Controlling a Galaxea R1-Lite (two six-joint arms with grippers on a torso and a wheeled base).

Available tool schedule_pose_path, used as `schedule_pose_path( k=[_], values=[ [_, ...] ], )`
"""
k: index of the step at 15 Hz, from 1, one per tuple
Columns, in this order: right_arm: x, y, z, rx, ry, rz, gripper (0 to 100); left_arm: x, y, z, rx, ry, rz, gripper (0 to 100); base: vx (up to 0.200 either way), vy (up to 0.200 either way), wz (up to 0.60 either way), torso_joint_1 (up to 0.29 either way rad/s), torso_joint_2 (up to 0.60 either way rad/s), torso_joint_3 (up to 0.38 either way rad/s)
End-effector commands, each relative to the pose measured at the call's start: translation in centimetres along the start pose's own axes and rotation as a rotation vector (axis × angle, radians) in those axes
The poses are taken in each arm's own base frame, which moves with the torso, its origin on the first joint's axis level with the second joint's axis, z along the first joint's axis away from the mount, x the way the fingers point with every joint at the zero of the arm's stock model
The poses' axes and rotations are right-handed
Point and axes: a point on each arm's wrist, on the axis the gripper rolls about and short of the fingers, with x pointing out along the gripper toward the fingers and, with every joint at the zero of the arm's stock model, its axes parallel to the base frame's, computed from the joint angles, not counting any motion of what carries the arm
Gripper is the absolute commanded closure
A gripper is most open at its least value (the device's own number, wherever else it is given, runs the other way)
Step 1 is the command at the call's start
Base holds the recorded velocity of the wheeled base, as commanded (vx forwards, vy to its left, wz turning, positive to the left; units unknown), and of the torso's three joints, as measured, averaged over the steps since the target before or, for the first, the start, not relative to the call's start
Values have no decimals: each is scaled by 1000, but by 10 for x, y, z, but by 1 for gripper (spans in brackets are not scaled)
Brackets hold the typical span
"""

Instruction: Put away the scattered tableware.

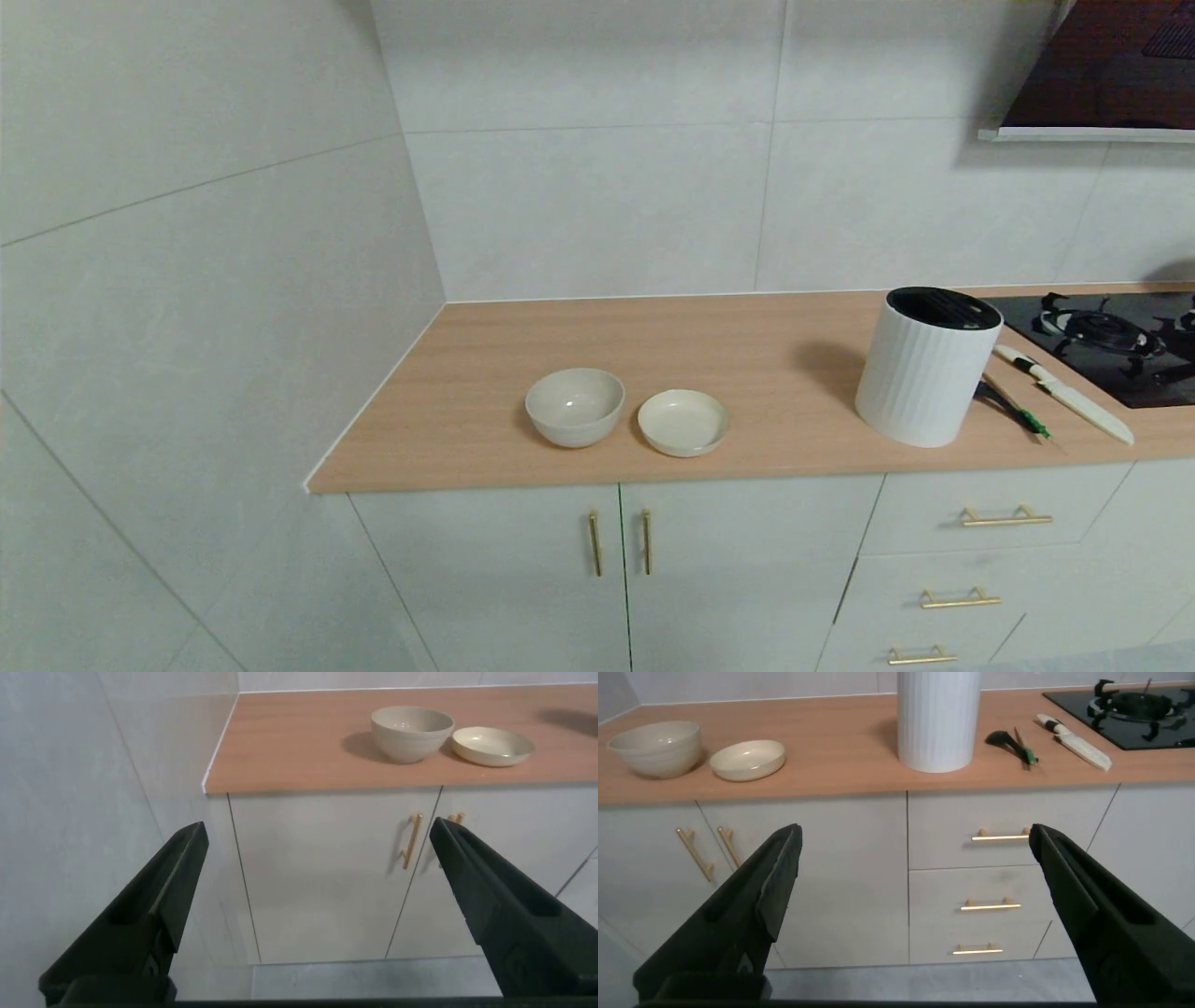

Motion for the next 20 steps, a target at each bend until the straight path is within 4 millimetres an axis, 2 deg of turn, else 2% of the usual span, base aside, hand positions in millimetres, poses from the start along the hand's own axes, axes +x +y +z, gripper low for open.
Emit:
schedule_pose_path(
  k=[1, 14, 20],
  values=[
    [0, 0, 0, 0, 1, 1, 0, 0, 0, 0, 1, 0, 0, 0, 0, 0, 0, 0, 0, 0],
    [0, 0, 0, 1, 0, 1, 0, 0, 0, 0, 1, 0, 0, 0, 0, 0, 0, -5, 10, 6],
    [0, 0, 0, 1, 1, 1, 0, 0, 0, 0, 1, 0, 0, 0, 0, 0, 0, -209, 467, 255]
  ],
)
